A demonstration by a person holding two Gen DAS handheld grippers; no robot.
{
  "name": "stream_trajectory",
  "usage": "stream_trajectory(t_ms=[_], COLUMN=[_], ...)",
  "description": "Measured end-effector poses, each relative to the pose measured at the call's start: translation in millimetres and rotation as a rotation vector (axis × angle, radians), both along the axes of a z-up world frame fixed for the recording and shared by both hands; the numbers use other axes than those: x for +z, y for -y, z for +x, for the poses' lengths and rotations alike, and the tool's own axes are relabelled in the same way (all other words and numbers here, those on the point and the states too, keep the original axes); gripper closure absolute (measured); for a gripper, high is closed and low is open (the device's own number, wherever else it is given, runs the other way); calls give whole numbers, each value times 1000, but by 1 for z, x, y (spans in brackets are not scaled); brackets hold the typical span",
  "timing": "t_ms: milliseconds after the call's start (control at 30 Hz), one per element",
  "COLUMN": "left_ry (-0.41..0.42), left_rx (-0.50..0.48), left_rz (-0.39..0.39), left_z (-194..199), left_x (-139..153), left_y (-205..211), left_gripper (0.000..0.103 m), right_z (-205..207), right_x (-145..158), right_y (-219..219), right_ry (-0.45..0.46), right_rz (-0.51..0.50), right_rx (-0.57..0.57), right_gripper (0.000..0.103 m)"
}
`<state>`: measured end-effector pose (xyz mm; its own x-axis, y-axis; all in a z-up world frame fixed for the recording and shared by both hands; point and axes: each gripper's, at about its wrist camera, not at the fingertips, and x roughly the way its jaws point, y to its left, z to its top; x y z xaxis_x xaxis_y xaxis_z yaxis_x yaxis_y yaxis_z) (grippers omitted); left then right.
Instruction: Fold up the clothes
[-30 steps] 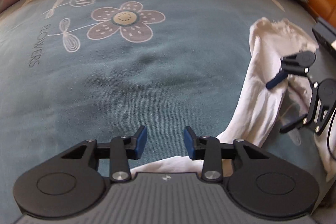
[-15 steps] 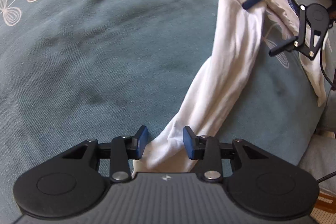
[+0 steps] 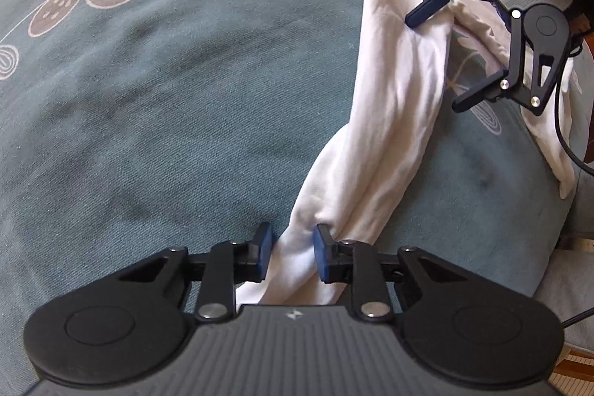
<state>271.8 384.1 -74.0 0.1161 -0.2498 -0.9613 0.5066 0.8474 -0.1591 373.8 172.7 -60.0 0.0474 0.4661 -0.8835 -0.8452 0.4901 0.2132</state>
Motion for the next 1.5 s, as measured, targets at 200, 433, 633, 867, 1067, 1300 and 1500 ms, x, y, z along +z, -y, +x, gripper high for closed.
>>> stream_trajectory(t_ms=[200, 433, 633, 867, 1067, 1300, 1500], left_ry=[18, 101, 282, 281, 260, 310, 238], left_rx=[27, 151, 380, 440, 544, 682, 693], left_rz=[-45, -85, -137, -119, -49, -101, -115], left_z=[-2, -11, 17, 32, 31, 24, 16], left_x=[1, 20, 68, 58, 51, 58, 41], left_y=[6, -10, -54, -60, -72, -85, -72], left_gripper=[92, 102, 103, 103, 95, 89, 89], right_z=[0, 1, 4, 17, 57, 120, 128], right_x=[-2, 3, 22, 36, 49, 30, 7], right_y=[-1, 2, 17, 23, 30, 31, 23], right_ry=[0, 3, 59, 113, 227, 390, 393], right_rz=[8, 5, 51, 85, 68, -175, -301], right_rx=[-28, -43, -105, -168, -177, 68, 464], right_gripper=[0, 0, 0, 0, 3, 41, 44])
